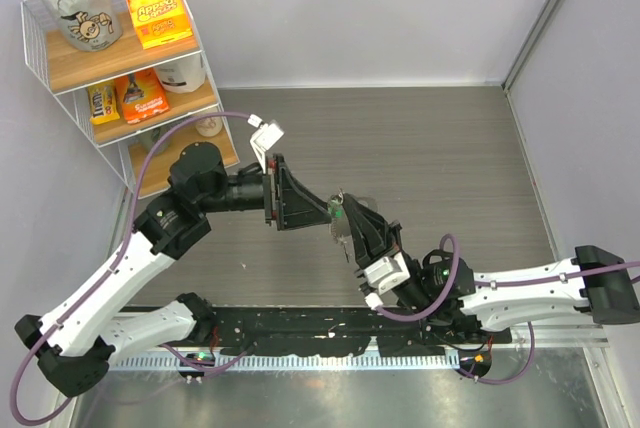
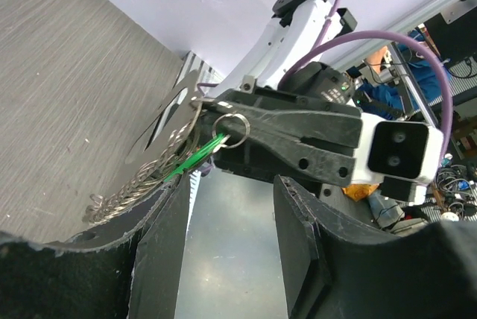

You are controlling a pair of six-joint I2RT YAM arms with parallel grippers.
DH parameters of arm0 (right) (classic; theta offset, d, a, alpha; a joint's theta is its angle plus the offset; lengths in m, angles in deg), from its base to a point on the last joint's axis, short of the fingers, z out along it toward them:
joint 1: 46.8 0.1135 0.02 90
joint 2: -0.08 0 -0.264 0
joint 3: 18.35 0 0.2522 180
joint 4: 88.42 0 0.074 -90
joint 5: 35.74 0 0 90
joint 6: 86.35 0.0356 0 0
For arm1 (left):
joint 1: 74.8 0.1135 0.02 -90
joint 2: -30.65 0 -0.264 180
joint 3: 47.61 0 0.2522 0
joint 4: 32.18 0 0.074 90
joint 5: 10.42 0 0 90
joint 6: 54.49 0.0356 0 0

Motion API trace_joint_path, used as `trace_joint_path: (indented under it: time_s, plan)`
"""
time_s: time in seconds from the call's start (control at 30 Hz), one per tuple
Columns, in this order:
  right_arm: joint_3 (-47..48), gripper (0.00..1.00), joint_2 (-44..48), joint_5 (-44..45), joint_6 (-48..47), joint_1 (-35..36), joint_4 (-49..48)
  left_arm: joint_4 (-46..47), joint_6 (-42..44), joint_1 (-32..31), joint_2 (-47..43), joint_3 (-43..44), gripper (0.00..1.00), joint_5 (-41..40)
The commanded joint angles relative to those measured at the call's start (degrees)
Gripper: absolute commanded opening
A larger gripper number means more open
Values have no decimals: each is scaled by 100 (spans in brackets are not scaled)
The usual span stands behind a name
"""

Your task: Put the keys on the keyring

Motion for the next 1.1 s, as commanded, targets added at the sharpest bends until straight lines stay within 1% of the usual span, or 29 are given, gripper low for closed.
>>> trace_joint_path:
  time_s: [0.0, 0.2, 0.4, 0.47, 0.57, 0.7, 0.93, 1.07]
  plan:
    - [-131, 5, 260, -161, 153, -17, -880, -19, 132, -17, -174, 386, 54, 126]
    - [-342, 5, 813, -362, 627, -17, -583, -204, 404, -17, -289, 667, 55, 188]
    - [-509, 5, 1701, -819, 1496, -8, 365, -186, 887, -17, -227, 861, 55, 293]
    - [-544, 5, 2009, -1029, 1803, -17, 516, -90, 993, -17, -201, 888, 55, 346]
    - [-588, 5, 2421, -1294, 2234, -26, 894, 287, 985, -17, -96, 879, 55, 592]
    - [-588, 5, 2817, -1698, 2683, -26, 1333, 928, 722, -17, 124, 905, 55, 1048]
    - [-255, 5, 3327, -1954, 3729, -26, 2554, 2071, 624, -43, 344, 914, 56, 1883]
    - [-149, 5, 3416, -2042, 4229, -26, 2924, 2213, 835, -140, 362, 967, 57, 2104]
